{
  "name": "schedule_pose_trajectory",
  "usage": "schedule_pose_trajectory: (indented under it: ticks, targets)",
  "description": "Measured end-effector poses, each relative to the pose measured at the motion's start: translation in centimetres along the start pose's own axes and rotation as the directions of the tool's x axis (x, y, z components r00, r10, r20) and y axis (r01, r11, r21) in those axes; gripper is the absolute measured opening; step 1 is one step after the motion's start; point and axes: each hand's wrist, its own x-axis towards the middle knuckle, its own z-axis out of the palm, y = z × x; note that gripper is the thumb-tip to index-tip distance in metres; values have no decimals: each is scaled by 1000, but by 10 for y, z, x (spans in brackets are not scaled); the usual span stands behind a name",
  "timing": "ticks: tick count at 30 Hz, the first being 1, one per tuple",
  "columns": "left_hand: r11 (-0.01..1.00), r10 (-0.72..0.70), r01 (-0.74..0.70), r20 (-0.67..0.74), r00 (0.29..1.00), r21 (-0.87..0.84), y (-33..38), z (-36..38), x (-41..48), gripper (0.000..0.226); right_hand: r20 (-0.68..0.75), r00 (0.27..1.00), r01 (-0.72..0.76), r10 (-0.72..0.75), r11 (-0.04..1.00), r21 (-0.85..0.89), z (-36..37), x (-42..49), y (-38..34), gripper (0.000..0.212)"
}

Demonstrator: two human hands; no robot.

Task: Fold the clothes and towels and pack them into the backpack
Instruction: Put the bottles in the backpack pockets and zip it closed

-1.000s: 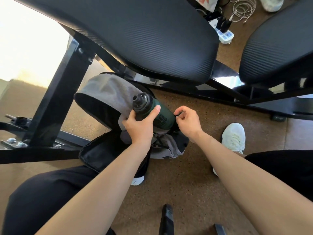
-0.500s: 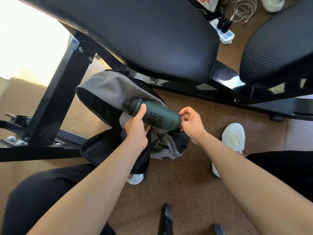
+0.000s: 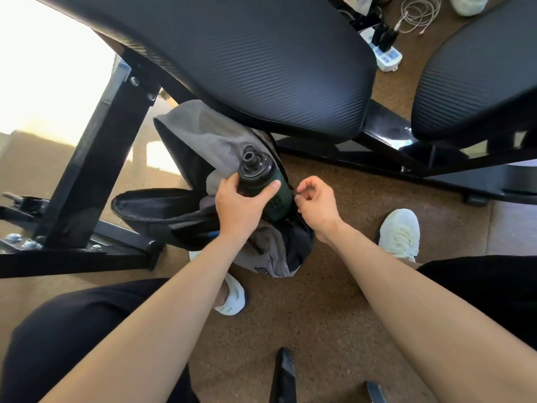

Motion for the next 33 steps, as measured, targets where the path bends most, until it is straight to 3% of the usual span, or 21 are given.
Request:
schedule_pose_trajectory:
  ticks: [4, 8, 11, 13, 15, 17, 19, 21, 23, 26, 30, 33]
  targets:
    - [995, -80, 81, -14, 997, 52, 1, -5, 11, 62, 111, 993, 56, -43, 993, -109, -6, 2, -2, 33]
    - [988, -94, 98, -43, 995, 120, 15, 1, 9, 69, 371, 928, 78, 11, 971, -226, -10, 12, -7, 77]
    - [987, -79, 83, -32, 996, 141, 25, 6, 4, 70, 358, 933, 211, -41, 867, -451, -11, 20, -16, 89]
    - [986, -49, 44, 27, 998, 162, 27, 7, 2, 68, 387, 914, 276, -119, 884, -379, -12, 23, -21, 95]
    - [998, -35, 28, 109, 993, 61, 26, 7, 1, 67, 365, 915, 275, -170, 926, -259, -13, 23, -20, 85]
    - [976, -84, 114, 165, 983, -184, 26, 6, -3, 63, 311, 935, 235, -170, 954, -185, -18, 22, -13, 75]
    - [891, -223, 242, 94, 970, -383, 26, 9, -3, 61, 282, 951, 171, -128, 976, -132, -23, 21, -7, 72]
    - [806, -382, 353, 38, 923, -475, 27, 12, 2, 69, 280, 957, 106, -81, 992, -75, -25, 19, -3, 71]
    - [763, -449, 424, 71, 891, -488, 26, 16, 8, 68, 262, 964, 73, -54, 995, -65, -26, 17, -2, 75]
    - [865, -374, 361, 31, 927, -348, 27, 17, 14, 12, 229, 973, 51, -28, 994, -96, -28, 15, -3, 77]
    - [915, -324, 288, -88, 942, -283, 23, 15, 22, 24, 217, 976, 90, -18, 940, -329, -33, 20, -3, 66]
    - [935, -271, 237, -99, 957, -265, 24, 18, 20, 24, 238, 970, 163, -48, 856, -490, -30, 23, -4, 75]
